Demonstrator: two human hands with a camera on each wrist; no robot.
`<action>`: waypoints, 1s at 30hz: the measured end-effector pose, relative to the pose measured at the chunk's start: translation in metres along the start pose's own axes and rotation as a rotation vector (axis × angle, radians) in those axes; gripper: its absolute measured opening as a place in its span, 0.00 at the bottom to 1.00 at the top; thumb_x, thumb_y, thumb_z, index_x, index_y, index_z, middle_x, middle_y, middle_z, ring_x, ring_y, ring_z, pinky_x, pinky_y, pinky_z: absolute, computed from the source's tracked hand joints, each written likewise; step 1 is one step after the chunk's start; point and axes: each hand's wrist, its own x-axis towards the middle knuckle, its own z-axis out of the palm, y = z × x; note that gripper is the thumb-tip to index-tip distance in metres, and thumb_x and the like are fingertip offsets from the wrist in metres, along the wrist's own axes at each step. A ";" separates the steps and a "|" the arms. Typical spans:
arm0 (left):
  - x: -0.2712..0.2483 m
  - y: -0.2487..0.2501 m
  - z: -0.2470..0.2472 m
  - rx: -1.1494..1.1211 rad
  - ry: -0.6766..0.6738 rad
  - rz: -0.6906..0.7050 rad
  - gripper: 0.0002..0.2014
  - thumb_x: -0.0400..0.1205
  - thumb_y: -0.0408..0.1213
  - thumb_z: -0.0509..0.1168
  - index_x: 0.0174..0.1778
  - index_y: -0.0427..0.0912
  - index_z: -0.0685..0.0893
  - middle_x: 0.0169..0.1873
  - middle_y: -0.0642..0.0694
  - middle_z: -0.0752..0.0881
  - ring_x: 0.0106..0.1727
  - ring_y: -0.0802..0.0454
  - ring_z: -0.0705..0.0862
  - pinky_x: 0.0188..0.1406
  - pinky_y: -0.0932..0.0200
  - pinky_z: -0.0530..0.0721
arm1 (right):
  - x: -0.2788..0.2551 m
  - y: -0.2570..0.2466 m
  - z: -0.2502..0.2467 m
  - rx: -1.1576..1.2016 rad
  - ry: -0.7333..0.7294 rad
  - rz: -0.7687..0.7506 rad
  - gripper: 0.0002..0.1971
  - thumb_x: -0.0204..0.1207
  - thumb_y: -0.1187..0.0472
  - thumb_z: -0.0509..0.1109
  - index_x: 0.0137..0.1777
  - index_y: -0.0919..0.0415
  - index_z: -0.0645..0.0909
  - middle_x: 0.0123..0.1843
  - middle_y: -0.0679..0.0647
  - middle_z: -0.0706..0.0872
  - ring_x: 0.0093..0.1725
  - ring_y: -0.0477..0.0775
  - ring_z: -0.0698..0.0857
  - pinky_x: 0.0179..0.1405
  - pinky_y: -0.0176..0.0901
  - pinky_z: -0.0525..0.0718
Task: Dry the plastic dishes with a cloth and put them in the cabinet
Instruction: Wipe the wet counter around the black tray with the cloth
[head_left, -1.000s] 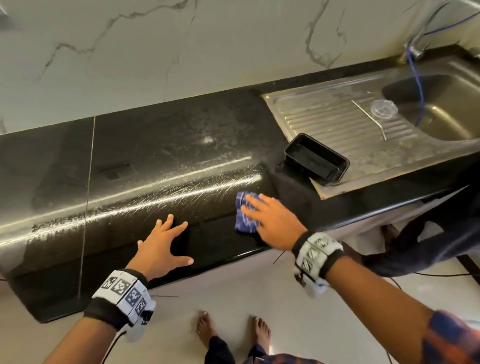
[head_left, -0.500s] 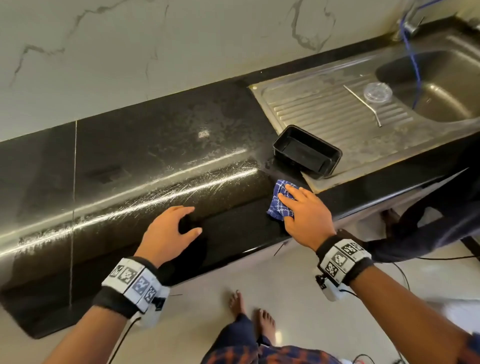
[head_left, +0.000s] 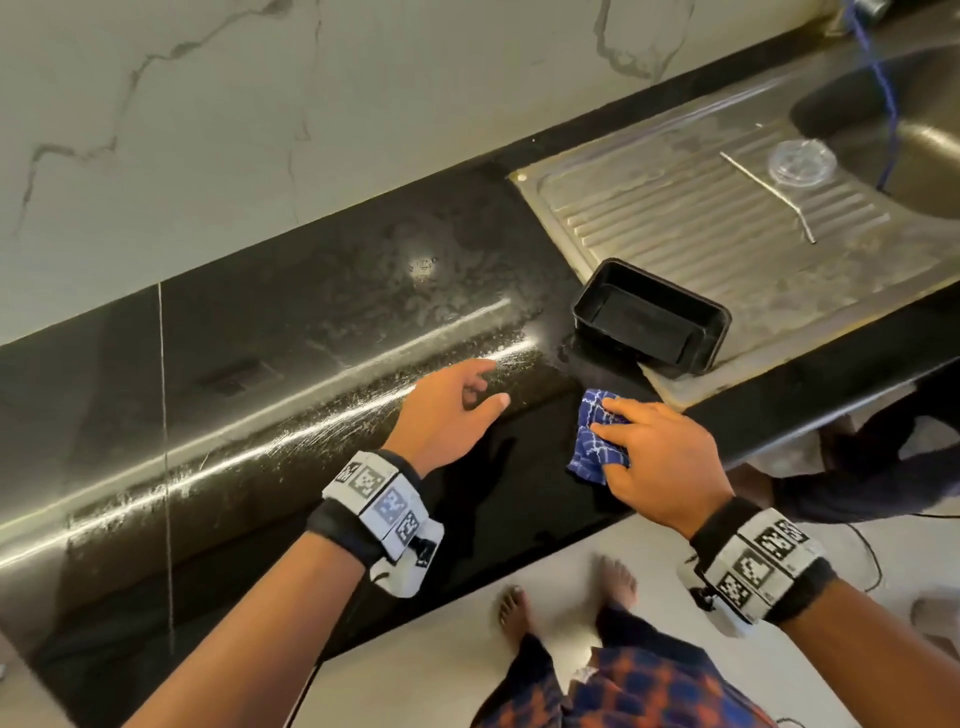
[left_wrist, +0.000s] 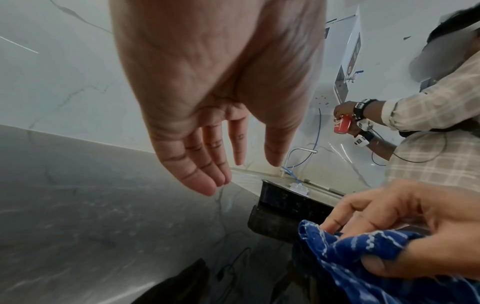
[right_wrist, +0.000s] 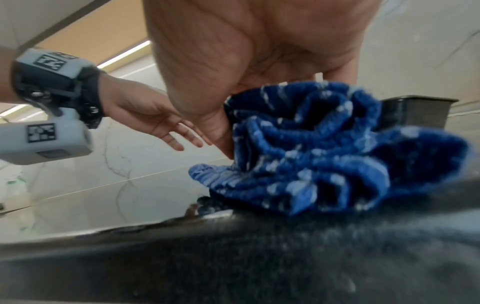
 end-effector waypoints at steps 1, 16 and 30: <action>0.005 0.005 0.002 -0.013 -0.002 0.001 0.24 0.83 0.51 0.68 0.76 0.51 0.77 0.60 0.55 0.85 0.54 0.58 0.84 0.59 0.56 0.83 | 0.003 0.001 -0.003 -0.015 -0.017 -0.022 0.23 0.67 0.47 0.65 0.59 0.48 0.91 0.66 0.49 0.88 0.58 0.57 0.87 0.54 0.50 0.86; 0.095 0.071 0.059 0.304 -0.059 0.143 0.20 0.80 0.46 0.72 0.69 0.55 0.81 0.62 0.45 0.78 0.64 0.42 0.76 0.60 0.42 0.81 | 0.008 0.029 -0.002 -0.012 -0.081 -0.238 0.26 0.68 0.44 0.63 0.64 0.49 0.87 0.67 0.53 0.85 0.56 0.62 0.85 0.49 0.58 0.86; 0.023 0.004 -0.016 0.051 0.617 -0.215 0.12 0.72 0.53 0.79 0.46 0.55 0.88 0.47 0.54 0.79 0.43 0.58 0.84 0.48 0.58 0.84 | 0.087 0.049 -0.023 0.127 -0.218 -0.399 0.31 0.64 0.63 0.74 0.69 0.41 0.85 0.81 0.42 0.72 0.74 0.54 0.77 0.68 0.47 0.79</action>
